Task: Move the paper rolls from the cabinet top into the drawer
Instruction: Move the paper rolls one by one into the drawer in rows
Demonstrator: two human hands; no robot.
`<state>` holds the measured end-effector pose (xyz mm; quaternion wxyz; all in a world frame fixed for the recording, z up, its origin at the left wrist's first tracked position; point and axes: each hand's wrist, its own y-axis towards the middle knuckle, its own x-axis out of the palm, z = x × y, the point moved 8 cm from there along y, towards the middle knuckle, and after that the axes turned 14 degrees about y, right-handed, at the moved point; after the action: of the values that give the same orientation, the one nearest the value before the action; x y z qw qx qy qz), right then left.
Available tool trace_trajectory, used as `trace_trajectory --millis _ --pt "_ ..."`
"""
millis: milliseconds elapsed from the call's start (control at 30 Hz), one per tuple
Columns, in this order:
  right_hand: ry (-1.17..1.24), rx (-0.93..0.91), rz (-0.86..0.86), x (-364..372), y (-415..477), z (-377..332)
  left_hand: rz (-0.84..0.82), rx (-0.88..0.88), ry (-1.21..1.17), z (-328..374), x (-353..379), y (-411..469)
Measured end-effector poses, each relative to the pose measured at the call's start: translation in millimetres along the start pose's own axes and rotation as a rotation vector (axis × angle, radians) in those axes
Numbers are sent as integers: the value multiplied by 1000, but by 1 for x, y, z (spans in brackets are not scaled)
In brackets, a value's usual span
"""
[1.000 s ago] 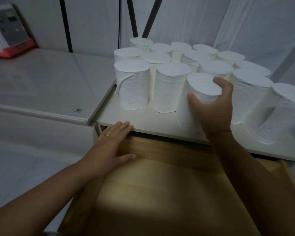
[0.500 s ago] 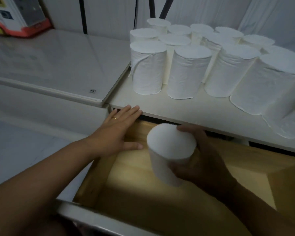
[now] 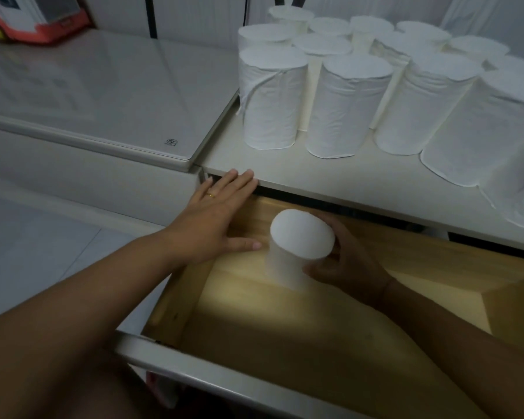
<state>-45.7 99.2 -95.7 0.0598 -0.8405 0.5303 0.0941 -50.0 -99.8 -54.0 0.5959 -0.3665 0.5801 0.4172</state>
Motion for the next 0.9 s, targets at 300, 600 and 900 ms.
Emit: trace_trajectory --millis 300,600,900 --pt "34 117 64 21 12 10 1 0 27 2 8 -7" --pt "84 150 -9 52 40 13 -50 19 4 0 24 -18" --pt "103 162 53 57 43 20 -51 -27 -50 -6 25 -18"
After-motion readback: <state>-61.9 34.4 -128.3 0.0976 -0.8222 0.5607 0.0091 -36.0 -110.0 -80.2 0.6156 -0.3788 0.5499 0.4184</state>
